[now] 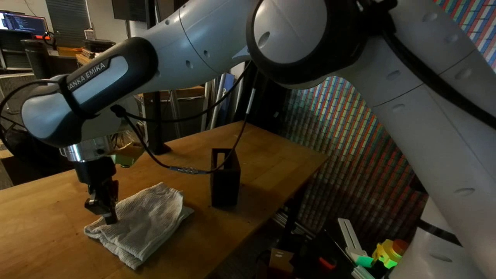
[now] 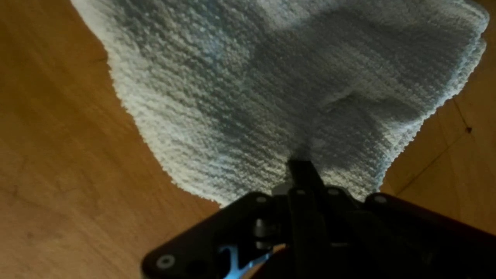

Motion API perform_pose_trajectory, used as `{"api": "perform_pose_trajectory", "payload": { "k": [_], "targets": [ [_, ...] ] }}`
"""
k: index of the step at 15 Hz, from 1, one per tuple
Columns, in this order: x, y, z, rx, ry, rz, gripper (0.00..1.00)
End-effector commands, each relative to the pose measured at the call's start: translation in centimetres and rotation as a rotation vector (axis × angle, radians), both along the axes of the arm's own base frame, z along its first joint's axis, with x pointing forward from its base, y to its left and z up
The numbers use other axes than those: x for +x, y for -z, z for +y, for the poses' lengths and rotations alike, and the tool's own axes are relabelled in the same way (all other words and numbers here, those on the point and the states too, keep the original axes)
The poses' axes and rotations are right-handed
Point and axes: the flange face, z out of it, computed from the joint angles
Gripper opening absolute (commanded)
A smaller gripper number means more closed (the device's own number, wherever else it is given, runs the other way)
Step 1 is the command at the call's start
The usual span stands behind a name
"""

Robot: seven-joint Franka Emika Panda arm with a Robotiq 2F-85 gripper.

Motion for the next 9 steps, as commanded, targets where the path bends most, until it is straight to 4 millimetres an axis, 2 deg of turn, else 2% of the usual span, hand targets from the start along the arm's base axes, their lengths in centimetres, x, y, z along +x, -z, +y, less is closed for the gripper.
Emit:
{"api": "perform_pose_trajectory", "payload": {
  "k": [1, 9],
  "targets": [
    [0.76, -0.25, 0.70, 0.012, 0.024, 0.010, 0.00],
    [1.29, 0.09, 1.12, 0.026, 0.030, 0.011, 0.00]
  ]
}}
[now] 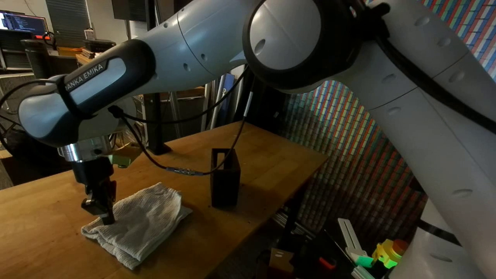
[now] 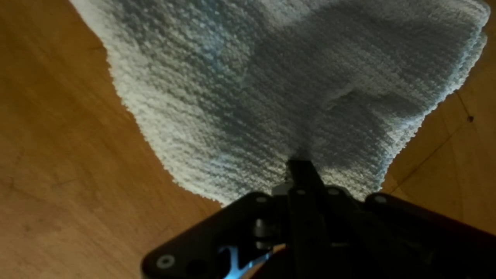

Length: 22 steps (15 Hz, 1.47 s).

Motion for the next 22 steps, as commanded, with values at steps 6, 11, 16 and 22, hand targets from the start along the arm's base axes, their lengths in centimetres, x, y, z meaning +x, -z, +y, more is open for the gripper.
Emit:
{"api": "perform_pose_trajectory", "payload": {
  "k": [6, 11, 16, 22],
  "targets": [
    [2.7, -0.1, 0.3, 0.028, 0.015, -0.017, 0.00],
    [3.7, 0.3, -0.5, 0.028, 0.031, -0.007, 0.00],
    [4.3, 0.7, -1.1, 0.041, 0.064, -0.004, 0.00],
    [4.1, -1.8, -1.4, 0.038, 0.074, -0.032, 0.03]
  ]
}}
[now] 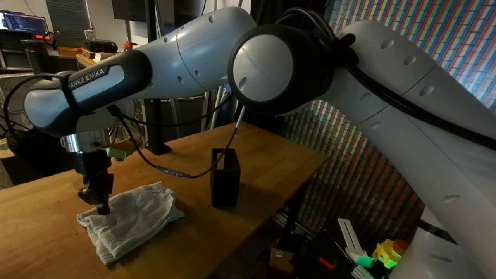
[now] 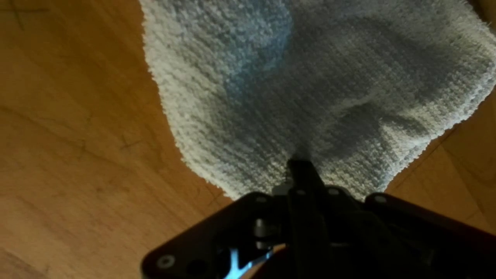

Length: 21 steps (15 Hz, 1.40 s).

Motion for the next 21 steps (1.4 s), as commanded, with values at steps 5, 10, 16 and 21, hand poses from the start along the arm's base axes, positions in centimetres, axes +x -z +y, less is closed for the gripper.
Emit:
{"api": "perform_pose_trajectory", "payload": {
  "k": [5, 10, 16, 21],
  "targets": [
    [-0.6, -5.6, -2.2, -0.024, 0.048, -0.043, 0.15],
    [-3.1, -8.9, -5.9, -0.072, 0.095, -0.039, 0.19],
    [-7.7, -8.7, -12.7, -0.133, 0.186, 0.005, 0.17],
    [-12.0, -9.3, -20.4, -0.190, 0.308, 0.023, 0.19]
  ]
}}
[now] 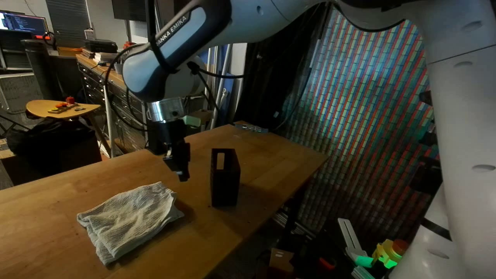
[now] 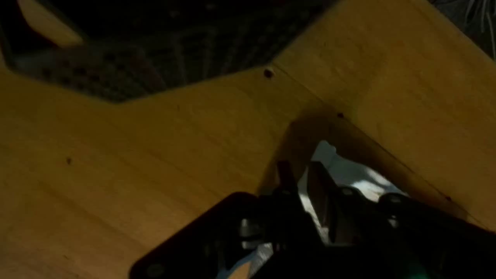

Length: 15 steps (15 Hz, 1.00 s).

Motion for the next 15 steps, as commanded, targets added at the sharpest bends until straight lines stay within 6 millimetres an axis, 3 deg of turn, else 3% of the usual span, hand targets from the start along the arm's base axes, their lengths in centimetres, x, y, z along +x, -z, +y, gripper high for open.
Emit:
{"api": "perform_pose_trajectory", "payload": {
  "k": [1, 4, 6, 10, 15],
  "targets": [
    [-4.3, -2.4, -5.2, -0.029, 0.118, -0.033, 0.21],
    [-6.2, -3.9, -8.6, -0.060, 0.191, -0.045, 0.26],
    [-7.1, -5.1, -9.6, -0.072, 0.214, -0.057, 0.25],
    [-8.1, -7.0, -9.4, -0.076, 0.235, -0.088, 0.26],
    [-9.0, -7.6, -8.2, -0.078, 0.241, -0.104, 0.27]
  ]
}}
